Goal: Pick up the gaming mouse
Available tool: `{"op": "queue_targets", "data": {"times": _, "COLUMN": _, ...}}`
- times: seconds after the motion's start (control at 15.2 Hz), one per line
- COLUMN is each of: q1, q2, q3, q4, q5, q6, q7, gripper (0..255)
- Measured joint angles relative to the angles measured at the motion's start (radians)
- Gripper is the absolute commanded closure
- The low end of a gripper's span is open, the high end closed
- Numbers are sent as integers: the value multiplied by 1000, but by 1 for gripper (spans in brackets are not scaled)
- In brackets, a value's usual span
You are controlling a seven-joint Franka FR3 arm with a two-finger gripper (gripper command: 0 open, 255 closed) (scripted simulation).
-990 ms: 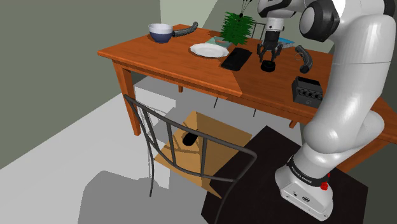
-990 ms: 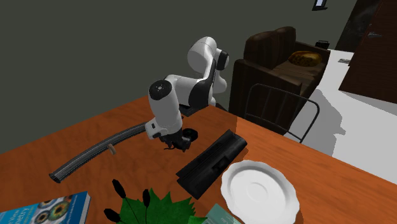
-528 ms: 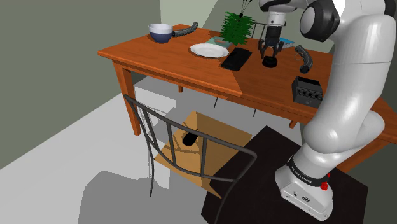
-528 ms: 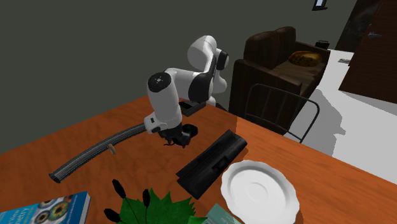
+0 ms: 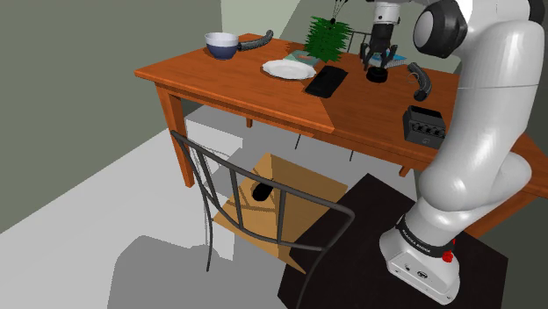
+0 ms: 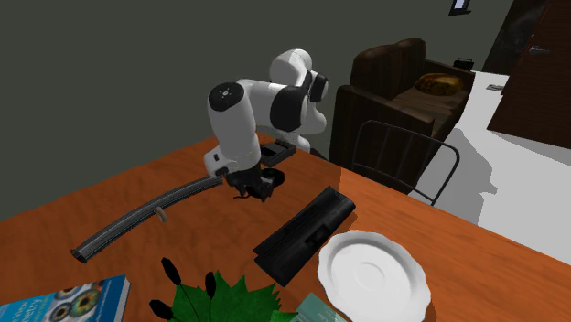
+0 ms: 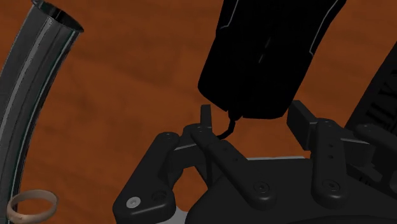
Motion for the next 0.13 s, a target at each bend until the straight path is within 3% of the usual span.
{"op": "queue_targets", "data": {"times": 0.13, "q1": -4, "q2": 7, "q3": 0, "q4": 31, "q5": 2, "q6": -24, "q7": 0, "gripper": 255}}
